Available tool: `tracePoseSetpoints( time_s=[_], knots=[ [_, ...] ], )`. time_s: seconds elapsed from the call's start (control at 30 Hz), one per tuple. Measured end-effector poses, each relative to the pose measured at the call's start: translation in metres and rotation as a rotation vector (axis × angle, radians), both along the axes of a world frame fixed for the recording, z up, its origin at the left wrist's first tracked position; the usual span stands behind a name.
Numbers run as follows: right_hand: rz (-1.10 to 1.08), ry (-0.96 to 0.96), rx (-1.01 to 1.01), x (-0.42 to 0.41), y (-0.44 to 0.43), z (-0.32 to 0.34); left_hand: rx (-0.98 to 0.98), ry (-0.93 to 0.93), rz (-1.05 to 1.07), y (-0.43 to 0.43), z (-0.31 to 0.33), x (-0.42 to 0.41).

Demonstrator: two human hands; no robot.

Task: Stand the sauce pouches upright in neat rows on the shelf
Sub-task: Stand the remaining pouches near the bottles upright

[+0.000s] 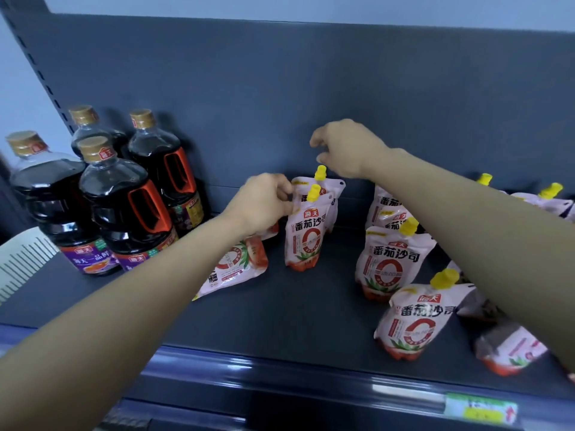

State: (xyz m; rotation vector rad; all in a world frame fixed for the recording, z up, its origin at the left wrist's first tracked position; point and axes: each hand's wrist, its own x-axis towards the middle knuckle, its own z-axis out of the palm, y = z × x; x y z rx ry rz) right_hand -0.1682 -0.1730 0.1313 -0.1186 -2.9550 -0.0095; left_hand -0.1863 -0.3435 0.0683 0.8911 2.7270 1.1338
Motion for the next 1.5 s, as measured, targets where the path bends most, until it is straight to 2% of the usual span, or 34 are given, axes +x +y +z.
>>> tracePoseSetpoints(
  time_s=[0.27, 0.5, 0.7, 0.87, 1.03, 1.27, 1.4, 1.5],
  knots=[
    [0.254, 0.096, 0.223, -0.012, -0.076, 0.009, 0.082, 0.284, 0.213, -0.085, 0.018, 0.006],
    [0.421, -0.017, 0.398, -0.034, -0.138, -0.018, 0.057, 0.23, 0.347, -0.135, -0.013, 0.017],
    [0.449, -0.204, 0.425, -0.06, -0.155, -0.06, -0.119, -0.052, 0.416, -0.15, -0.075, 0.02],
    [0.378, -0.368, 0.329, -0.082, -0.154, -0.086, -0.151, -0.207, 0.518, -0.154, -0.098, 0.017],
    [0.335, -0.52, 0.239, -0.107, -0.149, -0.111, -0.168, -0.451, 0.515, -0.142, -0.102, 0.009],
    [0.274, -0.685, 0.196, -0.137, -0.141, -0.131, 0.328, -0.878, 0.724, -0.129, -0.102, -0.005],
    [0.275, -0.733, 0.203, -0.145, -0.139, -0.14, 0.511, -0.993, 0.79, -0.127, -0.106, -0.009],
    [0.299, -0.717, 0.165, -0.15, -0.141, -0.141, 0.589, -0.998, 0.86, -0.125, -0.111, -0.011]
  ],
)
